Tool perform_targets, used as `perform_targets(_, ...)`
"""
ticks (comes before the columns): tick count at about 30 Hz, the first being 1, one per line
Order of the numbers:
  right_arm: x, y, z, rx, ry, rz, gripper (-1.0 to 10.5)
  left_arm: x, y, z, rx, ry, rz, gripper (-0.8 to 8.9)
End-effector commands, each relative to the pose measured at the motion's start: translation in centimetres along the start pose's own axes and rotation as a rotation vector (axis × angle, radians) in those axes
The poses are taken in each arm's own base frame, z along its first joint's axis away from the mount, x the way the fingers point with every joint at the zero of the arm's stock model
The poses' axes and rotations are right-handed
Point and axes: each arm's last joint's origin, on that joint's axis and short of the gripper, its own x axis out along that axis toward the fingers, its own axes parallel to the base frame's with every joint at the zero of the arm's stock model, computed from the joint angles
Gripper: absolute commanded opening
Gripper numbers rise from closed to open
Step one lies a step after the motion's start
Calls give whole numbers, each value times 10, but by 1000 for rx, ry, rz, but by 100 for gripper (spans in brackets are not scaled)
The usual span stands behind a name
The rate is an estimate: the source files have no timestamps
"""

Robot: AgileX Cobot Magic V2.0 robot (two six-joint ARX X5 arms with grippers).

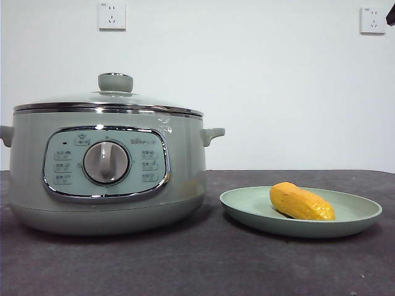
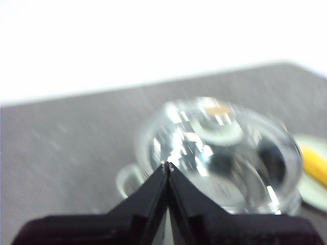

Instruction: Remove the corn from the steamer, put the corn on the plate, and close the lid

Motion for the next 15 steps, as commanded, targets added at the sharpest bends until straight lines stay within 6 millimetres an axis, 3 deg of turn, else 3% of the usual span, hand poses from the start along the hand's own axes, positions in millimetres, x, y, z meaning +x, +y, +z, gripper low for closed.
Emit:
perform_targets(1, 2, 0, -3, 8, 9, -3, 1, -4, 4, -7, 44, -54, 76, -3)
perform_targets(5, 2, 0, -3, 8, 11, -4, 1, 7, 11, -31, 60, -47, 180, -3)
perform_targets(15, 2, 0, -3, 8, 11, -4, 1, 52, 22, -113, 10, 0, 218, -3)
